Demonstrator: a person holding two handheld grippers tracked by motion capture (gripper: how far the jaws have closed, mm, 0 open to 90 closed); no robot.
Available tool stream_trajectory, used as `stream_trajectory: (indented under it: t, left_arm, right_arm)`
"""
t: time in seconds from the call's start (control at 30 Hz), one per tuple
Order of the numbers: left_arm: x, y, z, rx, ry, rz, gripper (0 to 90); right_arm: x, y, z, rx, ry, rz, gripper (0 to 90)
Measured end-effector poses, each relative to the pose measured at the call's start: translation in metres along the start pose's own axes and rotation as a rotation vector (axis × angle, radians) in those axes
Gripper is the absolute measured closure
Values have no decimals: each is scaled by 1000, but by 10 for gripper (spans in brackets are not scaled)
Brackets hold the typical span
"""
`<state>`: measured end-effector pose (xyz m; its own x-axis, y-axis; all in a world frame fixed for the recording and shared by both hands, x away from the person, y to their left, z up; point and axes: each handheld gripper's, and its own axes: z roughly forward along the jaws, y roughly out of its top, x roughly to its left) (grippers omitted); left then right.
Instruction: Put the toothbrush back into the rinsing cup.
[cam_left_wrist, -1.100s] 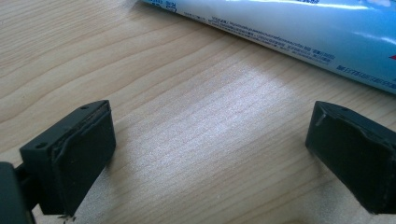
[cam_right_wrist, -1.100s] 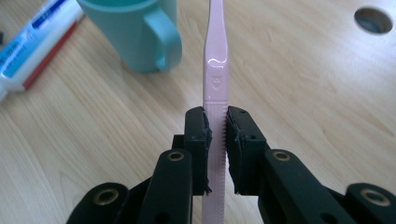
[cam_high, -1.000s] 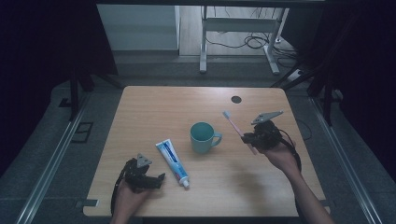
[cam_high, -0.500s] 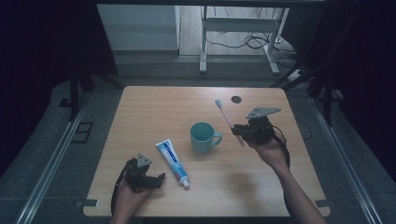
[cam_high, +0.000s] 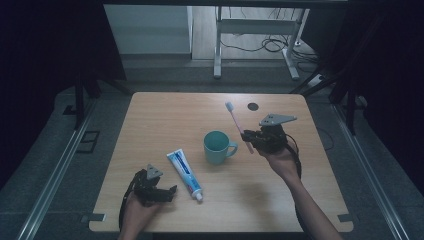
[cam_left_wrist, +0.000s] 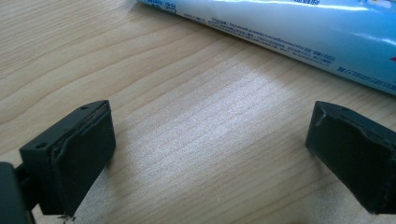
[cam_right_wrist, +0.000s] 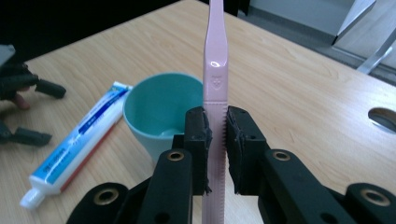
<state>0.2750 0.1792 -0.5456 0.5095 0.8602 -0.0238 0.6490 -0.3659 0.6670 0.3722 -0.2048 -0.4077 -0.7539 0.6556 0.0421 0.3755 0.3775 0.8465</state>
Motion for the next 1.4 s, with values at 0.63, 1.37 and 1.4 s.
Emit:
stream_trajectory:
  t: [0.63, 1.37, 1.4]
  left_arm:
    - [0, 0, 0, 0, 0, 0, 16]
    - [0, 0, 0, 1, 1, 1, 16]
    - [0, 0, 0, 1, 1, 0, 16]
  right_arm:
    - [9, 5, 16, -116, 17, 18, 787]
    - [26, 15, 50, -207, 38, 24, 787]
    - [26, 15, 52, -210, 41, 23, 787]
